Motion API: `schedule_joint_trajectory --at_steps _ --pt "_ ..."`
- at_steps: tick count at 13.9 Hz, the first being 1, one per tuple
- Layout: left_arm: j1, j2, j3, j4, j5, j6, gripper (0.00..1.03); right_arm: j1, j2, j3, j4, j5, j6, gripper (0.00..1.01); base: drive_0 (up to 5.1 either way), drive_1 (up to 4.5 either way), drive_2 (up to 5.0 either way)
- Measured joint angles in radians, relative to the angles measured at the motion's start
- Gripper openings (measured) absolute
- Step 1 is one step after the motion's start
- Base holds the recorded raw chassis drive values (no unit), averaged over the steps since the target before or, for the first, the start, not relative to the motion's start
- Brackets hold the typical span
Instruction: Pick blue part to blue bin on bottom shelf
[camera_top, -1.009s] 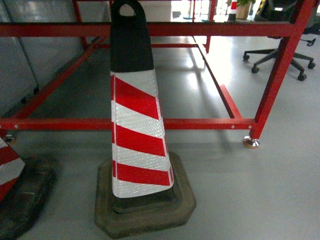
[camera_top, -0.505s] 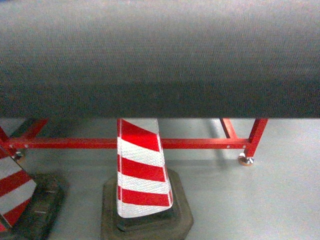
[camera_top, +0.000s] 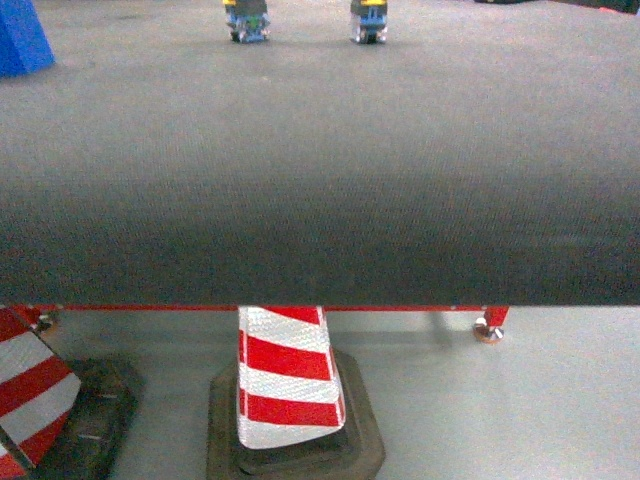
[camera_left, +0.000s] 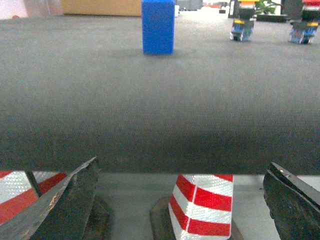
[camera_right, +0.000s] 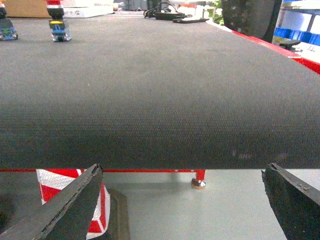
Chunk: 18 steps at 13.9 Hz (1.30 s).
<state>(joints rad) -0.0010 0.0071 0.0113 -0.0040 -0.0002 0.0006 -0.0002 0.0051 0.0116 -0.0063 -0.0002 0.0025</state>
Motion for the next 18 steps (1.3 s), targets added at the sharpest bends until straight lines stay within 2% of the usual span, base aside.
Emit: schedule_joint_trajectory --at_steps 18 --pt "0.0 0.0 0.0 0.0 0.0 0.0 0.98 0.0 0.0 0.0 0.002 0.0 0.0 0.98 0.0 0.0 0.0"
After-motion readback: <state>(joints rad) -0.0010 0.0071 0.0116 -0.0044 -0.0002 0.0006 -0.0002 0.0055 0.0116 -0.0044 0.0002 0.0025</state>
